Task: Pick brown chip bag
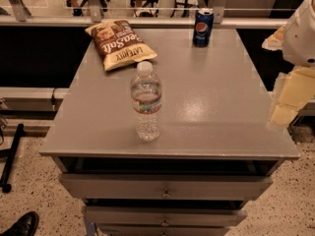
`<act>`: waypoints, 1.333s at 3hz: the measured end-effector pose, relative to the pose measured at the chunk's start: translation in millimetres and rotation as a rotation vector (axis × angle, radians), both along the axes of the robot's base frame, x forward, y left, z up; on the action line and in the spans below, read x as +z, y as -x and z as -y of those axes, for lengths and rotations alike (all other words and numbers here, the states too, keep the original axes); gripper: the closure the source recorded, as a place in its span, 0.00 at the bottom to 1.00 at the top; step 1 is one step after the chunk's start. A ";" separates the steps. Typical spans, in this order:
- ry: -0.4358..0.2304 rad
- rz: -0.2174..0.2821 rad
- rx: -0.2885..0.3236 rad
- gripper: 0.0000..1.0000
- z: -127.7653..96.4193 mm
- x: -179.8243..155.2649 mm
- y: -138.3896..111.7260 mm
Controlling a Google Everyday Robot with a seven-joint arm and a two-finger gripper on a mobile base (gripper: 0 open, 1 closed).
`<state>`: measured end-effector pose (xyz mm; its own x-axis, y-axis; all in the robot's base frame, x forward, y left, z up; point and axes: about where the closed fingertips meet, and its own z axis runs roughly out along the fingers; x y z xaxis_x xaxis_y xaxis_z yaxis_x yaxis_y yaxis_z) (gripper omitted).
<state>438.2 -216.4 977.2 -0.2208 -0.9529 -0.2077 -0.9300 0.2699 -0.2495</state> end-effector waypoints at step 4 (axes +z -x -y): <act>-0.237 0.182 0.292 0.00 -129.2 -34.1 -136.3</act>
Offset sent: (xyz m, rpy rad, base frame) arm 0.0343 0.0292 -0.0141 0.1450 -0.0414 0.0718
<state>574.6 -87.2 943.1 0.1119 -0.8911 -0.4398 -0.9226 0.0712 -0.3791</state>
